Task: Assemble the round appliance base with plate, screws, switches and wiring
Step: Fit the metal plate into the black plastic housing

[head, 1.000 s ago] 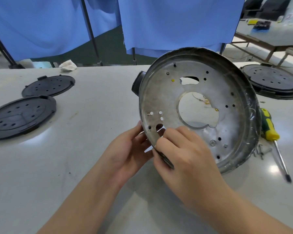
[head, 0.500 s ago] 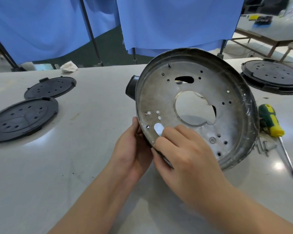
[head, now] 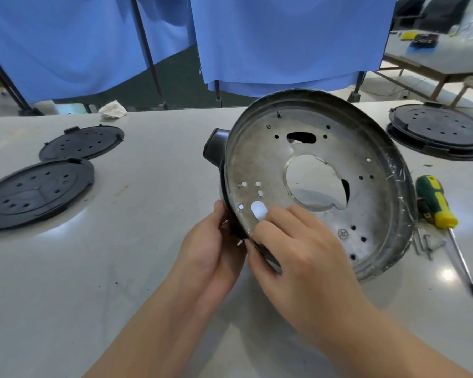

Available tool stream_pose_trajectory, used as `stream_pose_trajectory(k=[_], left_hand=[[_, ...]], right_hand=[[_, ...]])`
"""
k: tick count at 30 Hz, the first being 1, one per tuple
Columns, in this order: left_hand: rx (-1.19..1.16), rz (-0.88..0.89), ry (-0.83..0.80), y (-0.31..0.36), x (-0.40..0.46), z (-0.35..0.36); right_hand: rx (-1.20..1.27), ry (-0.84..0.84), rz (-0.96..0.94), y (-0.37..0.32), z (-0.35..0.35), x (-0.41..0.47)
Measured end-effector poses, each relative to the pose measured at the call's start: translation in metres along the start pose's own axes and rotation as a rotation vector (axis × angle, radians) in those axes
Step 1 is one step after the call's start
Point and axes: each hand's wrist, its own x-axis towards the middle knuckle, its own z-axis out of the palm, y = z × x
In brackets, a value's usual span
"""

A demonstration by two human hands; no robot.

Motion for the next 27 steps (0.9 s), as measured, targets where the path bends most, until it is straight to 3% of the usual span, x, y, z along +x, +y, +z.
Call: stream_pose_trajectory(k=[6, 13, 23, 27], left_hand=[[0.084, -0.036, -0.113, 0.007, -0.006, -0.006], [0.166, 0.111, -0.126, 0.002, -0.005, -0.001], [0.239, 0.076, -0.247, 0.014, -0.009, -0.007], [0.333, 0.138, -0.208, 0.016, -0.009, -0.008]], right_hand=[[0.026, 0.02, 0.05, 0.002, 0.0, -0.002], [0.066, 0.01, 0.084, 0.003, -0.006, 0.0], [0.042, 0.023, 0.106, 0.01, -0.009, 0.005], [0.07, 0.044, 0.104, 0.014, -0.009, 0.006]])
